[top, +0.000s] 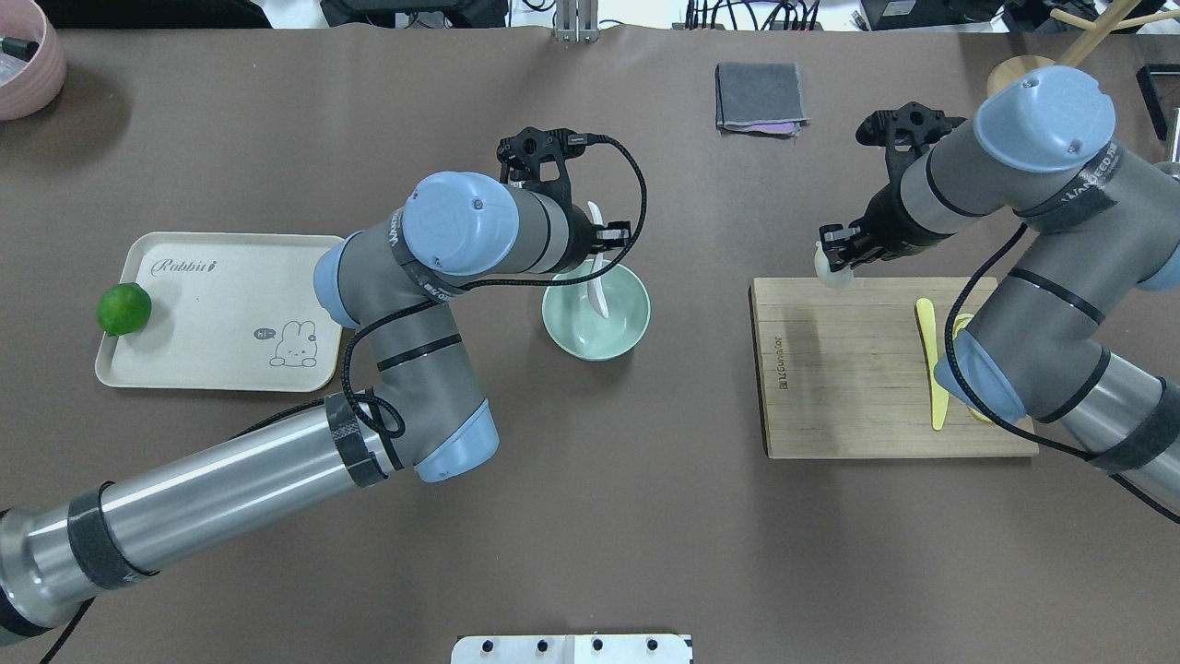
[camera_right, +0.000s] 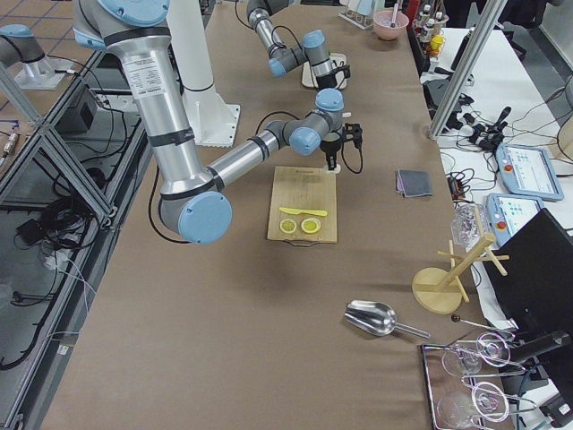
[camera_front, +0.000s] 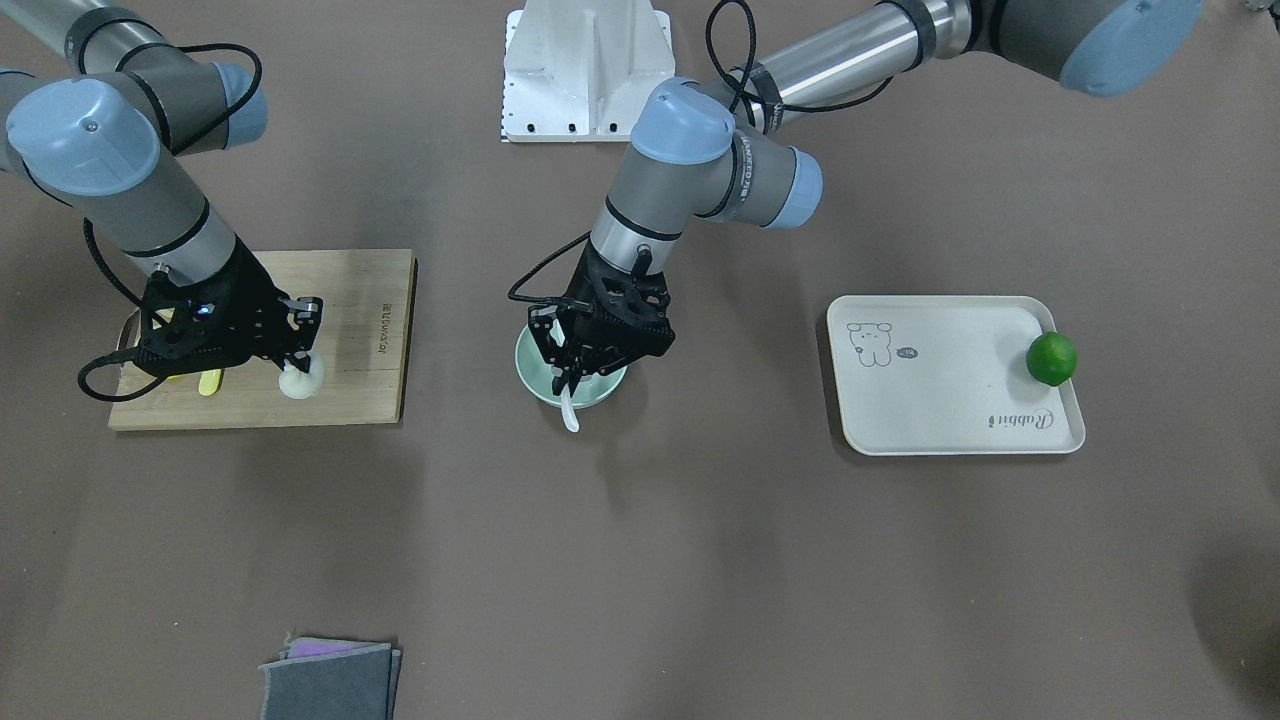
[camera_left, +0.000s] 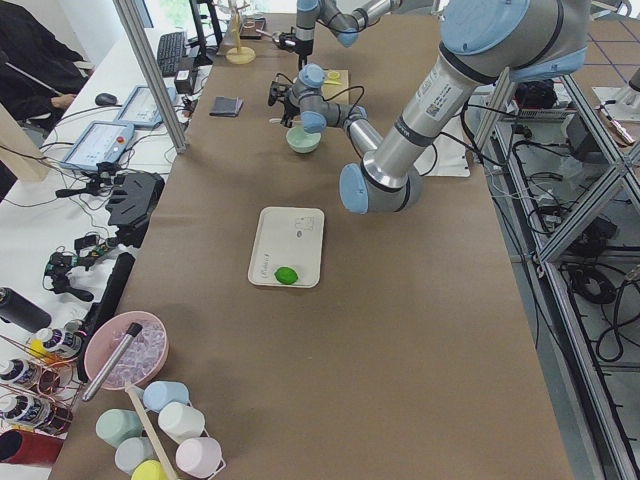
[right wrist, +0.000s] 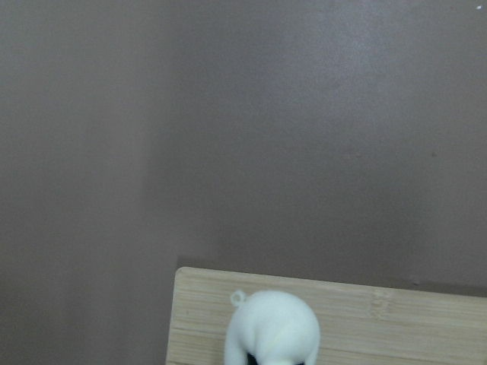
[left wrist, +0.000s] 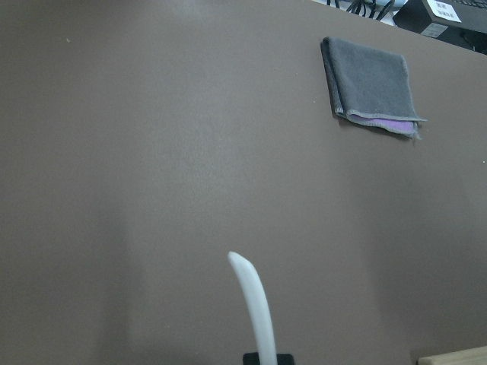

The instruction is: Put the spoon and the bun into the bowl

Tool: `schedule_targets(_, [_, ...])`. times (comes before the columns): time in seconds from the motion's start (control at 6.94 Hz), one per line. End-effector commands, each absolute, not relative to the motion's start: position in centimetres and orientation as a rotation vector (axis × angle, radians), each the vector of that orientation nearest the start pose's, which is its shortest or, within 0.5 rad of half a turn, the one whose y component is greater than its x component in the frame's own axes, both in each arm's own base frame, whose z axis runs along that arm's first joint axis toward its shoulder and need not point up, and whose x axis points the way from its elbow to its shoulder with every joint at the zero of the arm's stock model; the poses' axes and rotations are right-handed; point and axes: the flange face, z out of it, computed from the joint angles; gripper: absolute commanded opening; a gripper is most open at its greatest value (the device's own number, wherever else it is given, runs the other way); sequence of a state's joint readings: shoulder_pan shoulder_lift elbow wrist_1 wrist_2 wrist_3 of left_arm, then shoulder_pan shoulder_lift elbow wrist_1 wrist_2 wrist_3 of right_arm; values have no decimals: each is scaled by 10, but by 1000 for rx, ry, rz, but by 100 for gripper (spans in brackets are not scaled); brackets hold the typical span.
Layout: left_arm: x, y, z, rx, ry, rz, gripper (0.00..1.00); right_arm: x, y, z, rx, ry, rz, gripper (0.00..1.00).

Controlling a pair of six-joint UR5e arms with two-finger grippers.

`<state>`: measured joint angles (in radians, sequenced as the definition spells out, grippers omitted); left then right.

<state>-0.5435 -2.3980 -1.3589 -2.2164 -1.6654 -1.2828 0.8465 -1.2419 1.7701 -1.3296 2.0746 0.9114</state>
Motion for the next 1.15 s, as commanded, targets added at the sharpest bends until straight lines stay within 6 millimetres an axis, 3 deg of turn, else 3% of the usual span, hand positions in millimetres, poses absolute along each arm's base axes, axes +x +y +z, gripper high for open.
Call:
schedule_targets(0.0, [583, -478, 166, 424, 1203, -144, 0, -340, -515, 351, 161, -893, -3, 0])
schedule_targets(0.14, [584, -461, 154, 424, 1230, -130, 0, -340, -515, 350, 162, -894, -4, 0])
schedule_targets(0.29, [586, -460, 156, 428, 1229, -124, 50, -342, -515, 351, 160, -892, -6, 0])
schedule_targets(0.43, [587, -459, 156, 428, 1227, -124, 92, -342, -516, 351, 160, -892, -6, 0])
schedule_targets(0.72, [585, -464, 156, 469, 1214, -152, 98, -345, -517, 342, 168, -901, -10, 0])
schedule_targets(0.86, [574, -470, 149, 486, 1222, -160, 98, -351, -523, 320, 178, -925, 4, 0])
schedule_targets(1.01, [539, -500, 164, 522, 1187, -168, 98, -375, -521, 291, 154, -961, 47, 0])
